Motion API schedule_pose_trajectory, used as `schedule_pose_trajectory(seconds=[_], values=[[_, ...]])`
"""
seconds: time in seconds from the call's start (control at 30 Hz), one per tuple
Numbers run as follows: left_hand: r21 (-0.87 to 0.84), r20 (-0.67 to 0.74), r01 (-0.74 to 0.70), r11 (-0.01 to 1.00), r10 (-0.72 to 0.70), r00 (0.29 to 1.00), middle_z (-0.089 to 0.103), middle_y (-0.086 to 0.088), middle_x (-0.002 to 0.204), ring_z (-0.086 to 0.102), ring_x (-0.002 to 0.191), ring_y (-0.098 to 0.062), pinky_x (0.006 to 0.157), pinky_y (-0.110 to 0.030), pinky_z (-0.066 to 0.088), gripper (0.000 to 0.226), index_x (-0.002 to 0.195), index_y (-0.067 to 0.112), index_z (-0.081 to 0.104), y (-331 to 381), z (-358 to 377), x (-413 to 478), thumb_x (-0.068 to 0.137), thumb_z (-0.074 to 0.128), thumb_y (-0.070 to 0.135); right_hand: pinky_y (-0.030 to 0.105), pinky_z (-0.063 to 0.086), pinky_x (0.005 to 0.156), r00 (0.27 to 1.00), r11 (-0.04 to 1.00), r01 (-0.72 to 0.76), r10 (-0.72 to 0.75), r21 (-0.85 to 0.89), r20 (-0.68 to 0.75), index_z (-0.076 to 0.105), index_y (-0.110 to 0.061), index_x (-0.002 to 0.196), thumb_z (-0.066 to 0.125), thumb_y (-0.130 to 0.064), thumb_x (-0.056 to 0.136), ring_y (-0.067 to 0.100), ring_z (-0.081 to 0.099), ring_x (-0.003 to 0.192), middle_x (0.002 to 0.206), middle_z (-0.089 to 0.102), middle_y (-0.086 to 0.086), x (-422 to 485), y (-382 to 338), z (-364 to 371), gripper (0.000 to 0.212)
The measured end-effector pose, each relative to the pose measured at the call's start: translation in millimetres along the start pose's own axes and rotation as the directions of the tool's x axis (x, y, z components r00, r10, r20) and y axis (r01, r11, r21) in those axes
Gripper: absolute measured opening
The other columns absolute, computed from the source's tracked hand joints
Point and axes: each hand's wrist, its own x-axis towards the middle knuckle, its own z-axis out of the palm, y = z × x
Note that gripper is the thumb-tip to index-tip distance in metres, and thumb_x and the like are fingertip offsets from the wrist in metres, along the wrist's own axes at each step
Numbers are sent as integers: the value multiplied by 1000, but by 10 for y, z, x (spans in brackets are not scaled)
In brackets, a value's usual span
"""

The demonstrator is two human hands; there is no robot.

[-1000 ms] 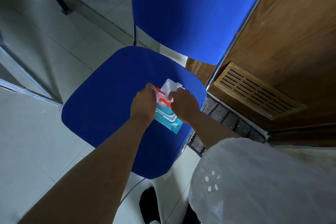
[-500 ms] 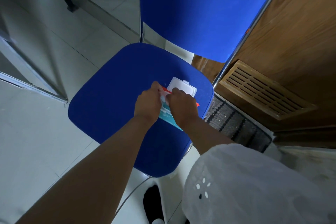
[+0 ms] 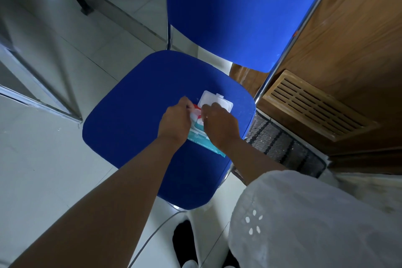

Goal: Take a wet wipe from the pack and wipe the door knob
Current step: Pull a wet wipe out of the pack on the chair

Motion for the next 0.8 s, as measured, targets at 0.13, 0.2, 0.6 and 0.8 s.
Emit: schedule_pose_trajectory(seconds=[0.13, 0.2, 0.6, 0.8], values=[[46, -2, -2, 999, 2, 1000, 65, -14, 102, 63, 83, -27, 73, -43, 56, 19, 110, 8, 49, 1, 42, -13, 98, 38, 15, 40, 44, 73, 919, 709, -358, 383, 607, 95, 50, -13, 78, 41, -11, 89, 33, 55, 89, 97, 59, 16, 117, -9, -131, 14], [80, -2, -10, 997, 10, 1000, 65, -13, 103, 62, 84, -25, 72, -41, 55, 21, 112, 10, 49, -5, 72, -5, 99, 36, 18, 44, 45, 78, 856, 497, -432, 489, 753, 168, 45, -11, 76, 43, -12, 87, 35, 54, 90, 86, 55, 12, 164, -3, -222, 11], [289, 31, -156, 944, 154, 988, 63, -4, 115, 53, 100, -17, 76, -28, 49, 35, 121, 19, 57, -29, 257, -63, 98, 38, 37, 27, 40, 57, 659, 113, -524, 681, 845, 318, 53, -2, 105, 37, -12, 93, 22, 48, 72, 96, 53, 14, 131, 195, -235, 22], [282, 2, -118, 952, 123, 992, 64, -8, 107, 53, 100, -22, 74, -35, 49, 29, 121, 14, 53, 14, 241, -85, 100, 37, 25, 33, 42, 75, 878, 905, -369, 264, 213, 398, 54, 0, 104, 57, -57, 81, 28, 54, 88, 94, 54, 14, 15, 294, -235, 62]])
